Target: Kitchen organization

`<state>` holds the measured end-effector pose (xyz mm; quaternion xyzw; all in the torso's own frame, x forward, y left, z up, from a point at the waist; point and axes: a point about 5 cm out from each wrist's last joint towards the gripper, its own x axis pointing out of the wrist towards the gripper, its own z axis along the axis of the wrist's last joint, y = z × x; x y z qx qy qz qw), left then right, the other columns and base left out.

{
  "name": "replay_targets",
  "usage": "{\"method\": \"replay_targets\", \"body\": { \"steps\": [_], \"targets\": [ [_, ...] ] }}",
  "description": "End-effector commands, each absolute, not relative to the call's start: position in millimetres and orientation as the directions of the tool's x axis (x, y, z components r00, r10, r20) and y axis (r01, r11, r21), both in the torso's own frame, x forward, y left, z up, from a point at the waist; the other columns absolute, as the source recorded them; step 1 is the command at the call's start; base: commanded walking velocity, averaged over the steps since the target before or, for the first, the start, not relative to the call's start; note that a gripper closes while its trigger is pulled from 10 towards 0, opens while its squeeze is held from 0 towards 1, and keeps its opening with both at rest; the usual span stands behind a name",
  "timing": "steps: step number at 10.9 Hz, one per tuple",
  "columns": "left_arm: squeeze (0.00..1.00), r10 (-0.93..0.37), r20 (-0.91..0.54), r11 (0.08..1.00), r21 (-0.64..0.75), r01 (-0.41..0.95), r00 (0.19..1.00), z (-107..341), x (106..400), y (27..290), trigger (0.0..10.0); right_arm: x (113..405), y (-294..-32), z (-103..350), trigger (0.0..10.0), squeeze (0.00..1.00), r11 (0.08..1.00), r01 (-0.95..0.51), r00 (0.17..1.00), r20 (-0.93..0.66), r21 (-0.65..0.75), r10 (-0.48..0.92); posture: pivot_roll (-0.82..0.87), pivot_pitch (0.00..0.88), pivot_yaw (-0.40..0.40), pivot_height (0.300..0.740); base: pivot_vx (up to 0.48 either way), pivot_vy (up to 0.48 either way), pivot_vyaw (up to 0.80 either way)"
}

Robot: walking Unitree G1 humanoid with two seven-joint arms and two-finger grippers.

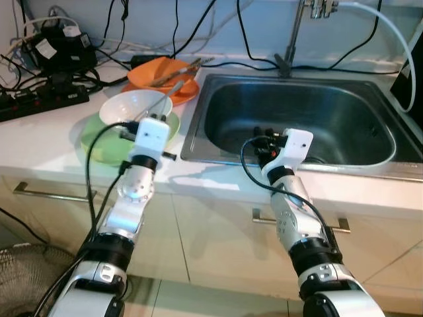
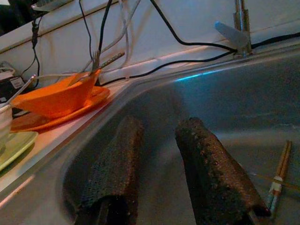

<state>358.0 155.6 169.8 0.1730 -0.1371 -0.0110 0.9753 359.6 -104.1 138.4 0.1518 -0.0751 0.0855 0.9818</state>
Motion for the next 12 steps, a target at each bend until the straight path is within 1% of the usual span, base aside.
{"method": "replay_targets", "body": {
  "steps": [1, 3, 6, 8, 12],
  "targets": [
    [0.0, -0.045, 0.275, 0.945, 0.325, -0.049, 0.96, 174, 356, 161, 10.0, 359, -103, 131, 10.0, 0.0, 0.94, -0.186, 0.979, 0.132, 0.286, 0.153, 0.15, 0.007, 0.037, 0.74, 0.0, 0.0, 0.0],
    [0.0, -0.015, 0.269, 0.951, 0.301, -0.069, 0.963, 176, 354, 167, 10.0, 359, -103, 130, 10.0, 0.0, 0.94, -0.188, 0.979, 0.129, 0.286, 0.156, 0.15, 0.011, 0.035, 0.74, 0.0, 0.0, 0.0],
    [0.0, 0.014, 0.2, 0.99, 0.135, -0.042, 0.98, 169, 353, 172, 10.0, 359, -106, 129, 10.0, 0.0, 0.942, -0.18, 0.981, 0.126, 0.283, 0.149, 0.15, 0.016, 0.031, 0.74, 0.0, 0.0, 0.0],
    [0.0, 0.009, 0.171, 0.997, 0.071, -0.022, 0.985, 167, 352, 173, 10.0, 360, -107, 130, 10.0, 0.0, 0.943, -0.18, 0.981, 0.126, 0.281, 0.15, 0.15, 0.023, 0.026, 0.74, 0.0, 0.0, 0.0],
    [0.0, 0.053, 0.188, 0.996, 0.058, -0.064, 0.981, 177, 348, 189, 10.0, 361, -107, 131, 10.0, 0.0, 0.942, -0.185, 0.98, 0.125, 0.279, 0.155, 0.16, 0.025, 0.015, 0.74, 0.0, 0.0, 0.0]
  ]
}}
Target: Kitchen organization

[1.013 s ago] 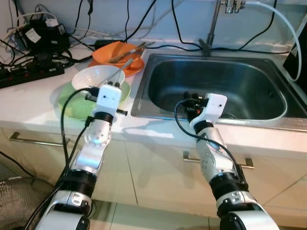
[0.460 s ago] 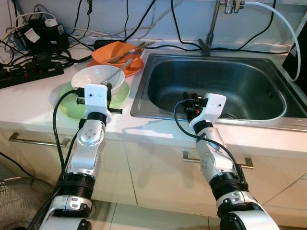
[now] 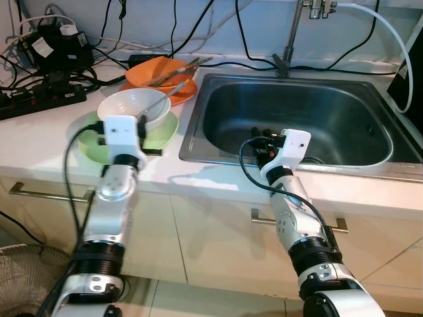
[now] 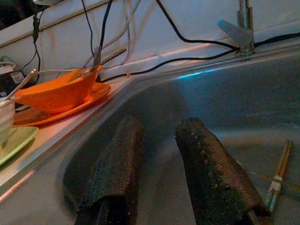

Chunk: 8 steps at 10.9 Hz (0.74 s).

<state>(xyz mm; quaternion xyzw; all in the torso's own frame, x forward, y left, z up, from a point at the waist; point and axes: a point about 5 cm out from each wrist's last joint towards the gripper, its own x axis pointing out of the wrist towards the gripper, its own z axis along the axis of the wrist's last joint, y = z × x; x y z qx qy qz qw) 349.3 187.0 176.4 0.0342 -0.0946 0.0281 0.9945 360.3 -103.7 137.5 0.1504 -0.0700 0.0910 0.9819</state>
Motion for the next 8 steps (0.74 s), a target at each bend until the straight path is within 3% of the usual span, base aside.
{"method": "replay_targets", "body": {
  "steps": [1, 6, 8],
  "targets": [
    [0.0, 0.065, 0.194, 0.995, 0.056, -0.077, 0.979, 179, 347, 193, 10.0, 361, -107, 131, 10.0, 0.0, 0.942, -0.186, 0.98, 0.125, 0.279, 0.156, 0.16, 0.025, 0.015, 0.74, 0.0, 0.0, 0.0],
    [0.0, 0.129, 0.223, 0.986, 0.072, -0.148, 0.966, 193, 338, 215, 10.0, 361, -106, 131, 10.0, 0.0, 0.942, -0.191, 0.979, 0.121, 0.277, 0.163, 0.17, 0.03, 0.006, 0.74, 0.0, 0.0, 0.0],
    [0.0, -0.062, 0.238, 0.997, 0.069, 0.047, 0.969, 199, 340, 180, 10.0, 362, -105, 131, 10.0, 0.0, 0.941, -0.194, 0.979, 0.12, 0.278, 0.167, 0.17, 0.029, 0.005, 0.74, 0.0, 0.0, 0.0]
  ]
}}
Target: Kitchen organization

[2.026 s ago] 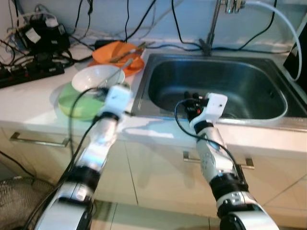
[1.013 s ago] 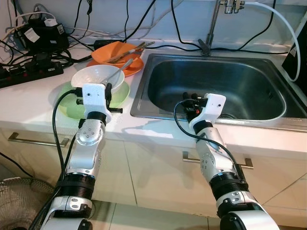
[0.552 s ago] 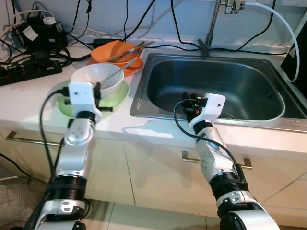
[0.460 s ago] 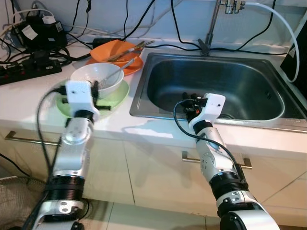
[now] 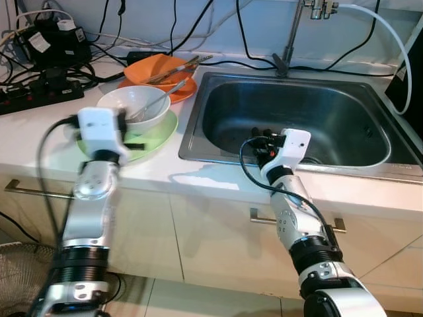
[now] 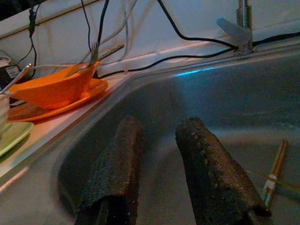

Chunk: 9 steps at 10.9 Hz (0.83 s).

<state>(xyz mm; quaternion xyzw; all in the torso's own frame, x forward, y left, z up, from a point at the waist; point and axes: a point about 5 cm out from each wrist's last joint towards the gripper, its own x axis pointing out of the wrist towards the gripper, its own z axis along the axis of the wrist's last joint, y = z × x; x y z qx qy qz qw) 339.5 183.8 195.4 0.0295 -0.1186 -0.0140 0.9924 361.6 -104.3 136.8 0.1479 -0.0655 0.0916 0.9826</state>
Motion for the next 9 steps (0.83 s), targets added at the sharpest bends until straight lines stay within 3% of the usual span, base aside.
{"method": "replay_targets", "body": {
  "steps": [1, 6, 9],
  "targets": [
    [0.0, -0.111, 0.229, 0.993, 0.061, 0.099, 0.967, 197, 340, 169, 10.0, 362, -105, 131, 10.0, 0.0, 0.941, -0.195, 0.979, 0.12, 0.278, 0.167, 0.17, 0.029, 0.005, 0.74, 0.0, 0.0, 0.0],
    [0.0, -0.109, 0.138, 0.994, -0.016, 0.113, 0.984, 182, 354, 157, 10.0, 361, -107, 129, 10.0, 0.0, 0.943, -0.187, 0.98, 0.121, 0.275, 0.159, 0.15, 0.019, 0.019, 0.74, 0.0, 0.0, 0.0],
    [0.0, -0.032, 0.15, 0.998, -0.049, 0.04, 0.988, 185, 353, 173, 10.0, 361, -107, 128, 10.0, 0.0, 0.943, -0.185, 0.98, 0.117, 0.276, 0.158, 0.16, 0.024, 0.014, 0.74, 0.0, 0.0, 0.0]
  ]
}}
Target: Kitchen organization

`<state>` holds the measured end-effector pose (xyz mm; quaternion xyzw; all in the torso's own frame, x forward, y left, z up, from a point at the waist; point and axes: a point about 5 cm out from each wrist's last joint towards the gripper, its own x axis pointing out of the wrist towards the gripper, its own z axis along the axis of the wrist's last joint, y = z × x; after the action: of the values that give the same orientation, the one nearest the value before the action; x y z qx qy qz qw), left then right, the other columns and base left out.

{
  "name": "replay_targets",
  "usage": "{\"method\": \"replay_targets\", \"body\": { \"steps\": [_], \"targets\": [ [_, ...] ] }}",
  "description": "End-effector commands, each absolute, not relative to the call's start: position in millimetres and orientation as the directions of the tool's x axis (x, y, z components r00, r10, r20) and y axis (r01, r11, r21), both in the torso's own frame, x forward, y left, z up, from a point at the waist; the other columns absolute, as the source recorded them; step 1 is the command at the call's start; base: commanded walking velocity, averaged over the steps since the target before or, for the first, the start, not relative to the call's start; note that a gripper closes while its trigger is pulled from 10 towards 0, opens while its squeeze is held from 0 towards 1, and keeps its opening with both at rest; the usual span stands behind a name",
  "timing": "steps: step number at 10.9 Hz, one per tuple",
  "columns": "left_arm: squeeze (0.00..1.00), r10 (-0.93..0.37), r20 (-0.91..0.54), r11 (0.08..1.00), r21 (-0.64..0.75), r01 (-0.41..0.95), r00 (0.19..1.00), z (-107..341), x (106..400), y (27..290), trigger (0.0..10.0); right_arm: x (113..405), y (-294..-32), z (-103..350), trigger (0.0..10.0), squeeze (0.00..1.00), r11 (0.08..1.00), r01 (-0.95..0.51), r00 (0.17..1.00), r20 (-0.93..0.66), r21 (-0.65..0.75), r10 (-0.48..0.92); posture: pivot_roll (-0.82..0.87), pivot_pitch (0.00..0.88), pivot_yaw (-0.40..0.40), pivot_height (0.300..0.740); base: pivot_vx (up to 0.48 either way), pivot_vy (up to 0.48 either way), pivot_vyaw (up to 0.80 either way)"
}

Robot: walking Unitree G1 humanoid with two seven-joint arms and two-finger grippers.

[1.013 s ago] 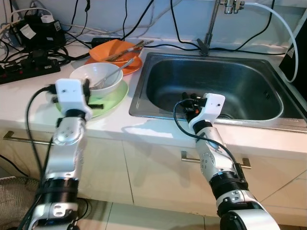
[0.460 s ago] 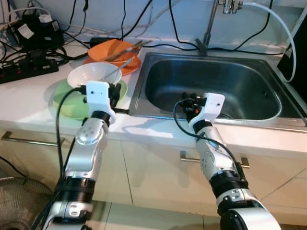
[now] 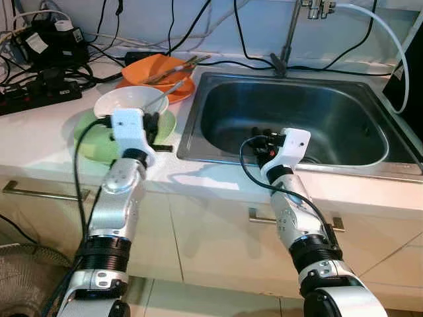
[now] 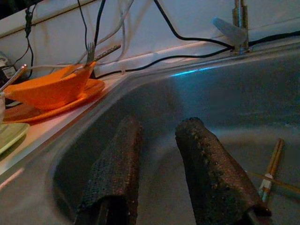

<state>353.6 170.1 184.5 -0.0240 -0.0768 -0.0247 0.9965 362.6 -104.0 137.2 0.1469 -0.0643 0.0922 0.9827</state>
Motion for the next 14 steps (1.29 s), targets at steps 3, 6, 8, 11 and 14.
{"method": "replay_targets", "body": {
  "steps": [3, 6, 8, 11, 14],
  "targets": [
    [0.0, 0.019, 0.131, 0.998, -0.061, -0.011, 0.991, 181, 346, 187, 10.0, 362, -106, 129, 10.0, 0.0, 0.942, -0.19, 0.98, 0.113, 0.276, 0.164, 0.17, 0.029, 0.005, 0.74, 0.0, 0.0, 0.0],
    [0.0, 0.058, 0.125, 0.996, -0.078, -0.048, 0.99, 181, 340, 199, 10.0, 363, -107, 129, 10.0, 0.0, 0.943, -0.192, 0.98, 0.113, 0.274, 0.166, 0.17, 0.029, 0.0, 0.74, 0.0, 0.0, 0.0],
    [0.0, 0.077, 0.136, 0.995, -0.072, -0.068, 0.988, 186, 335, 206, 10.0, 363, -106, 130, 10.0, 0.0, 0.942, -0.195, 0.979, 0.113, 0.274, 0.17, 0.17, 0.027, -0.003, 0.74, 0.0, 0.0, 0.0],
    [0.0, 0.141, 0.152, 0.99, -0.052, -0.134, 0.978, 193, 328, 225, 10.0, 363, -105, 129, 10.0, 0.0, 0.941, -0.196, 0.979, 0.112, 0.275, 0.171, 0.18, 0.029, -0.004, 0.74, 0.0, 0.0, 0.0],
    [0.0, -0.129, 0.197, 0.988, -0.056, 0.142, 0.972, 210, 339, 168, 10.0, 363, -104, 129, 10.0, 0.0, 0.941, -0.198, 0.978, 0.112, 0.276, 0.173, 0.17, 0.022, 0.002, 0.74, 0.0, 0.0, 0.0]
  ]
}}
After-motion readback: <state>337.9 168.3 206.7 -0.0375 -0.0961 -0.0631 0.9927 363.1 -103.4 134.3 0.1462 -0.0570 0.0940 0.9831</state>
